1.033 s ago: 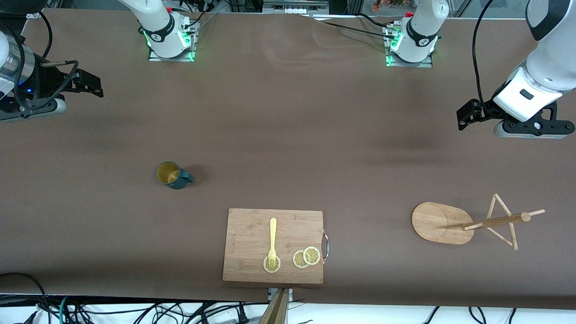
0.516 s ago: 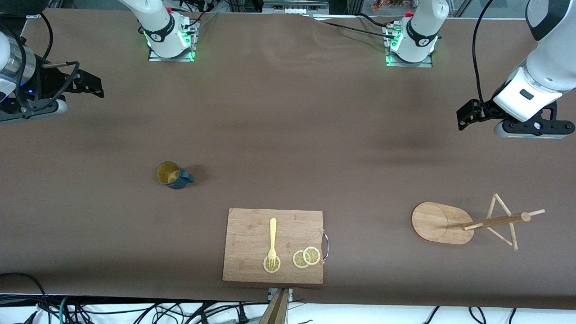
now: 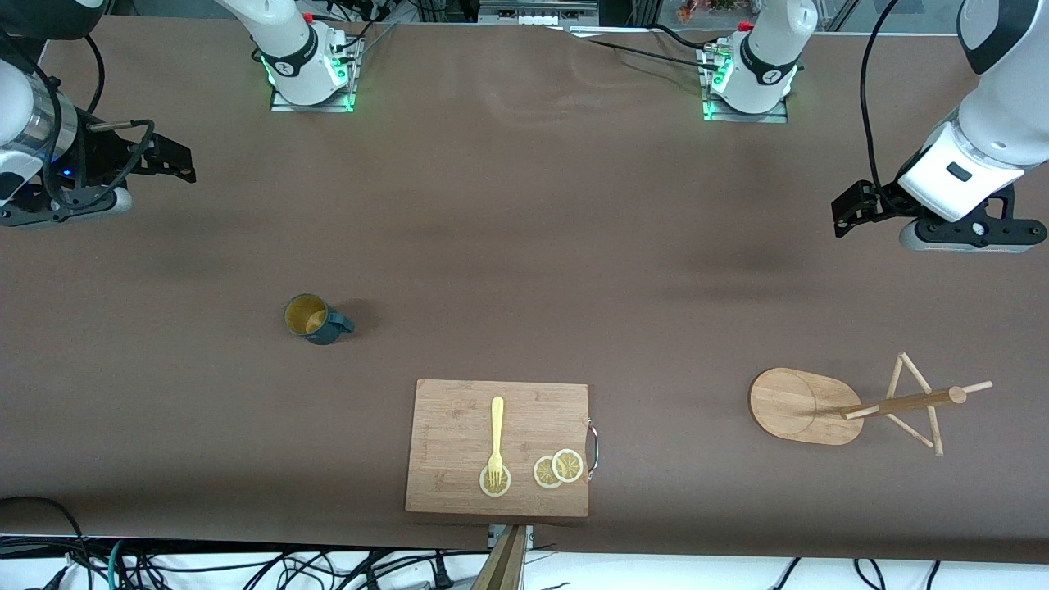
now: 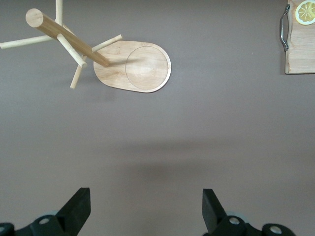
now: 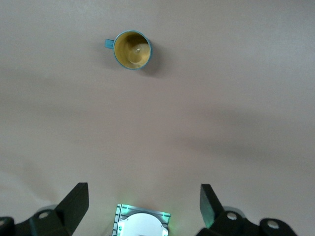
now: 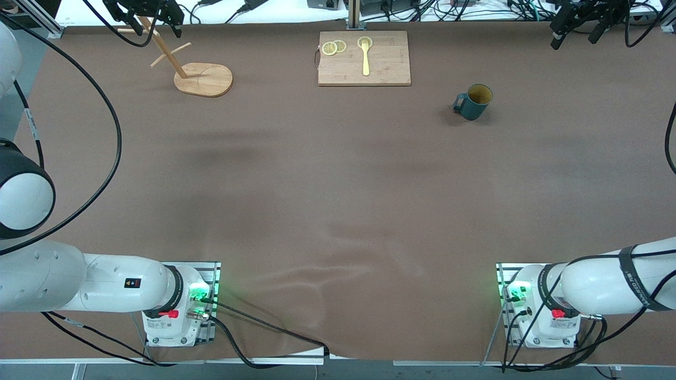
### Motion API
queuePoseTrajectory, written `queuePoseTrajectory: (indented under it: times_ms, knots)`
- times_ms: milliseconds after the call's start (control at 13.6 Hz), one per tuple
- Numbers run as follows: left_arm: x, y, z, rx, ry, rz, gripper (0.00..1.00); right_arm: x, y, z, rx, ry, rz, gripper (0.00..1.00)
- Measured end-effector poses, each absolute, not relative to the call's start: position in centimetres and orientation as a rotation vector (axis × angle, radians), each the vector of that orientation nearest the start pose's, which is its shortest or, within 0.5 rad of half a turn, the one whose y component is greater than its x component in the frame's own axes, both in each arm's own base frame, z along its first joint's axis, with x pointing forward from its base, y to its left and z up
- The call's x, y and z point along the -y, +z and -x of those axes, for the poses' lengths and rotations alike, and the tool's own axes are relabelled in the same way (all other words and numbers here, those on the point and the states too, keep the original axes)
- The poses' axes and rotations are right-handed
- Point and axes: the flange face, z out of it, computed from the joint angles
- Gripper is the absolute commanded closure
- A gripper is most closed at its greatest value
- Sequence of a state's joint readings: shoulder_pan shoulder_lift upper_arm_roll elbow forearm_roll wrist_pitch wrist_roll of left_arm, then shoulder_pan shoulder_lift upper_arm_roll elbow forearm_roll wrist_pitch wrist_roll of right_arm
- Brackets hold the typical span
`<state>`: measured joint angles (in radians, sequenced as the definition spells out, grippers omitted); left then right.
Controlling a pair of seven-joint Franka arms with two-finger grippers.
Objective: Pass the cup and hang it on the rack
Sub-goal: 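Reach the right gripper down to the teal mug rim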
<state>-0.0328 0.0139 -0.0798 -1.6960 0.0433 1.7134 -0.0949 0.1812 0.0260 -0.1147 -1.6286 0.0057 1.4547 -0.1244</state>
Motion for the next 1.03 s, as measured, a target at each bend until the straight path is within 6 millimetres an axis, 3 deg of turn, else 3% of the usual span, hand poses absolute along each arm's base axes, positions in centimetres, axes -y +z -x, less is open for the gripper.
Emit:
queuePoseTrajectory:
  times_ms: [369,516,664,1033]
  knots:
    - [5.9,57.0,-56.4,-0.037,-0.012,3.1,0.0,-3.7,56.0,-54.3,0.297,0.288,3.105,0.0]
    - [5.9,57.0,-56.4,-0.037,-0.012,3.1,0.0,-3.7,54.5,-54.7,0.297,0.267,3.107,0.0]
    - [5.9,57.0,-56.4,-0.037,-0.012,3.1,0.0,-3.9,51.2,-55.7,0.297,0.243,3.113,0.0]
    - [5.9,57.0,-56.4,-0.037,-0.012,3.1,0.0,-5.0,39.0,-61.0,0.313,0.189,3.139,0.01]
